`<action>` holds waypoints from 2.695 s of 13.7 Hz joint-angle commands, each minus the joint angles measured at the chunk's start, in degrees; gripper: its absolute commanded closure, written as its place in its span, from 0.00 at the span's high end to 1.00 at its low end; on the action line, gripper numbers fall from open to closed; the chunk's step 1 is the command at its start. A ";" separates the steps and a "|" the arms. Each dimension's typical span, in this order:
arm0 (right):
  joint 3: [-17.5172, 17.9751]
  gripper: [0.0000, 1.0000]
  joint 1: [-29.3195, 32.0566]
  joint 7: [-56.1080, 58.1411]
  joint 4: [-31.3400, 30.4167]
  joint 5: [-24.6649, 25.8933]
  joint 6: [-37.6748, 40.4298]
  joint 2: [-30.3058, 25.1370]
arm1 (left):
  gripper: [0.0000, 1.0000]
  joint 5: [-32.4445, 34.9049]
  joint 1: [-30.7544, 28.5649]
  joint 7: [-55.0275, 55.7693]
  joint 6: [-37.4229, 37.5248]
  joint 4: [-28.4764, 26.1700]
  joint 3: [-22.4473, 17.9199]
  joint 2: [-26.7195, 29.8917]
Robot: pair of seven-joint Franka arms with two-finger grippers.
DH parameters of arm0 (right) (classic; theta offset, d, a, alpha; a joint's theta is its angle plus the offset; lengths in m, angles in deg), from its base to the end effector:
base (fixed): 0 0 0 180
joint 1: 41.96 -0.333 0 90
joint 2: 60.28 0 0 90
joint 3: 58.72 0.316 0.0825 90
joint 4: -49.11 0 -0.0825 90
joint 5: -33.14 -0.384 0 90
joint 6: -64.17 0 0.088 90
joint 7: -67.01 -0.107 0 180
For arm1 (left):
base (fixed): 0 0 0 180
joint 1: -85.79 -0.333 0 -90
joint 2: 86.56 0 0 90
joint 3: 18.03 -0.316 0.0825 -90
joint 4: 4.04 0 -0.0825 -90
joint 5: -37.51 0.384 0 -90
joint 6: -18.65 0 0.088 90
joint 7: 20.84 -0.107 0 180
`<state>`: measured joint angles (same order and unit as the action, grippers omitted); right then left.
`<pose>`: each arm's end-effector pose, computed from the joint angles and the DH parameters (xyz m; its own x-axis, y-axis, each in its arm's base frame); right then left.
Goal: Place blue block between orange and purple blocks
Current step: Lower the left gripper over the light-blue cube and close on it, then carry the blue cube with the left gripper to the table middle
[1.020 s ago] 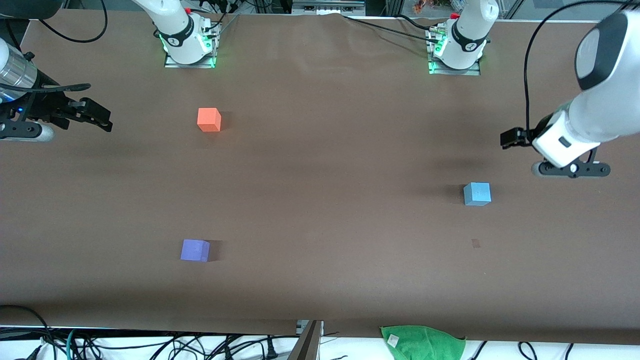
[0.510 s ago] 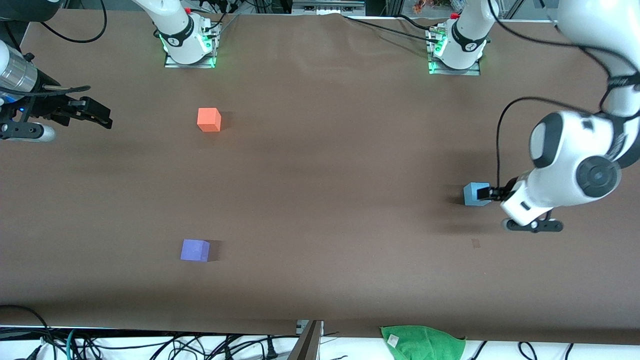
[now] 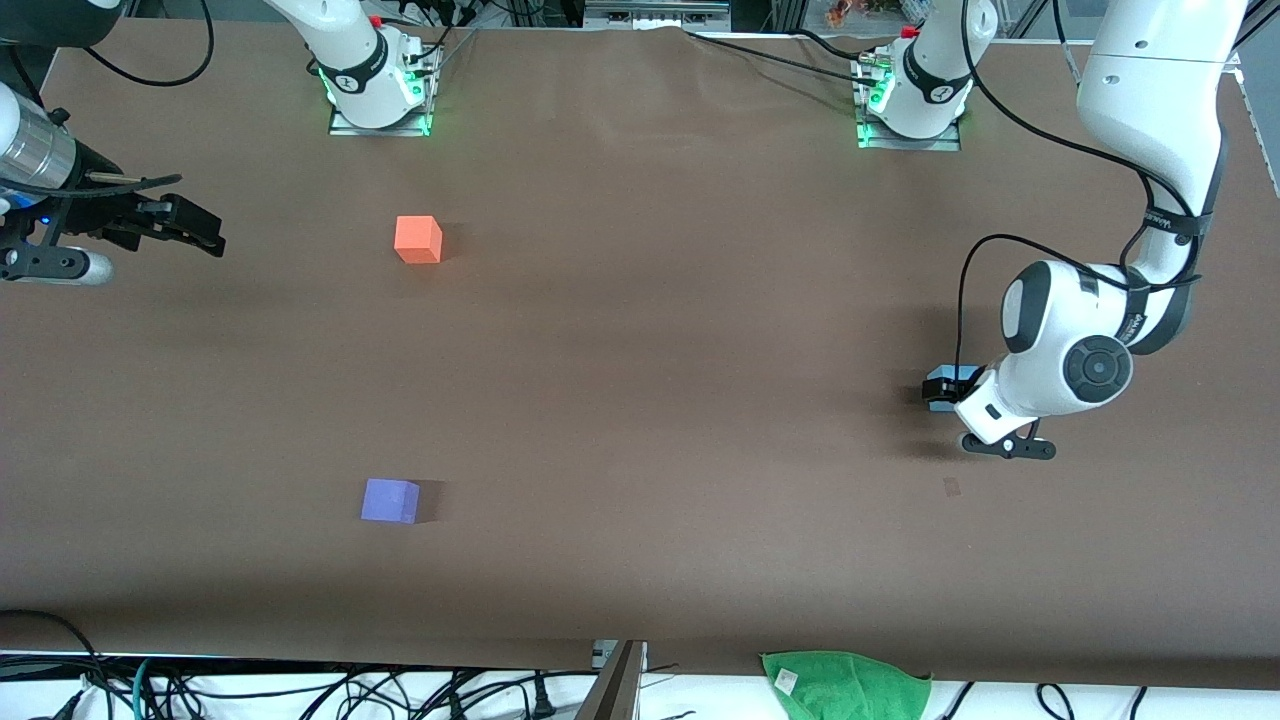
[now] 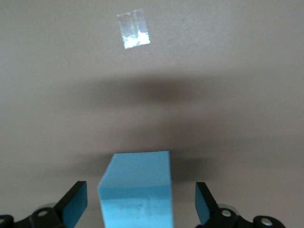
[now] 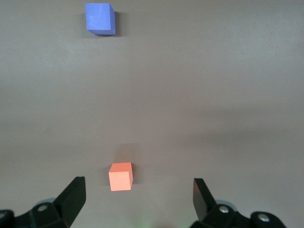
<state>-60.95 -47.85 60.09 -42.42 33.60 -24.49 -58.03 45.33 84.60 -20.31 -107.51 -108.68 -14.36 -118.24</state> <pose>0.5604 0.0354 0.5881 0.9945 -0.0574 -0.0874 -0.0558 -0.9982 0.0202 0.6288 -0.0204 0.2177 0.9782 -0.1102 -0.1759 -0.1227 -0.9905 -0.0623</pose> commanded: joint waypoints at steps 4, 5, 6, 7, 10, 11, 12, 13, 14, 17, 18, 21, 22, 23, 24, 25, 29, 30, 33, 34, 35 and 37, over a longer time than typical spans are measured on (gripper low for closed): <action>0.12 1.00 0.18 -0.82 -0.05 0.60 0.59 -0.31 | 1.00 2.47 -0.31 -0.96 -0.23 -2.67 0.64 -0.40; 0.12 1.00 0.18 -0.91 -0.05 0.60 0.59 -0.31 | 1.00 2.47 0.13 -0.96 -0.23 -2.93 0.64 -0.49; 0.12 1.00 0.18 -0.82 -0.05 0.60 0.59 -0.31 | 0.85 2.55 -0.04 -0.96 -0.31 -2.85 0.64 -0.67; 0.12 1.00 0.18 -0.82 -0.05 0.60 0.59 -0.31 | 0.48 2.55 -0.48 -0.96 -0.23 -2.50 0.64 -0.93; 0.12 1.00 0.18 -0.82 -0.05 0.60 0.59 -0.31 | 0.02 2.55 -0.22 -0.96 0.04 -1.28 0.64 -0.84; 0.12 1.00 0.36 -0.82 -0.05 0.60 0.59 -0.31 | 0.01 2.55 0.22 -0.88 0.73 0.04 0.73 -0.58; 0.12 1.00 0.36 -0.91 -0.05 0.60 0.59 -0.31 | 0.01 2.47 1.01 -0.61 2.22 1.44 1.69 -0.32; 0.03 1.00 0.36 -0.91 -0.05 0.60 0.59 -0.23 | 0.03 2.38 1.62 0.00 4.58 3.46 3.87 0.03; 0.03 1.00 0.36 -0.91 -0.05 0.60 0.59 -0.22 | 0.12 2.38 2.06 0.18 8.44 6.52 5.11 0.21; -0.06 1.00 0.62 -0.64 0.04 0.68 -0.10 0.56 | 0.12 0.54 5.74 6.21 11.90 10.94 8.72 -0.23; -0.06 1.00 0.54 -0.64 0.56 1.38 -0.28 1.18 | 0.12 -0.69 8.80 10.07 11.90 12.17 8.99 -0.66; 0.03 1.00 0.54 -0.64 0.48 1.48 -0.64 1.27 | 0.11 -2.45 19.00 23.50 11.55 19.19 8.99 -6.27; -0.06 1.00 0.54 -0.73 0.48 1.39 -0.64 1.27 | 0.11 -2.46 21.82 28.26 11.20 21.65 8.99 -8.38; -0.06 1.00 0.62 -1.17 0.57 0.95 -0.72 1.36 | 0.11 -2.46 24.71 31.44 9.72 24.11 8.99 -10.58; -0.06 1.00 0.89 -1.17 0.74 0.95 -0.73 1.36 | 0.12 -2.46 26.83 33.99 6.92 25.18 8.99 -12.34; -0.06 1.00 1.50 -0.65 0.92 0.86 -0.73 1.36 | 0.13 -2.46 28.51 36.02 2.89 25.36 8.99 -14.10; -0.06 1.00 2.38 -0.65 0.83 1.73 -1.77 3.64 | 0.66 -2.45 32.39 43.93 -6.64 25.28 8.99 -19.03; -0.06 1.00 2.29 -0.56 0.92 1.74 -2.04 5.56 | 1.00 -2.11 32.39 46.30 -6.73 25.28 8.99 -18.95; 0.11 1.00 1.86 -0.64 1.01 1.65 -1.96 5.84 | 1.00 -1.40 31.60 45.97 -4.11 24.66 8.99 -15.71; 0.38 1.00 1.42 -0.90 1.01 1.74 -1.87 5.84 | 1.00 -1.40 31.43 45.88 -1.14 24.83 9.08 -13.43; 0.55 1.00 1.15 -0.91 0.57 1.65 -1.61 5.93 | 1.00 -1.40 31.34 45.88 2.37 24.92 9.08 -10.45; 0.56 1.00 1.15 -0.04 0.83 1.21 0.67 9.51 | 1.00 -2.10 31.07 45.97 10.19 25.10 8.82 -3.43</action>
<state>-60.66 -46.58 59.88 -42.49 34.26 -25.73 -51.46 43.73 115.82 24.91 -104.83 -81.98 -5.02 -130.18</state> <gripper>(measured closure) 0.000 0.000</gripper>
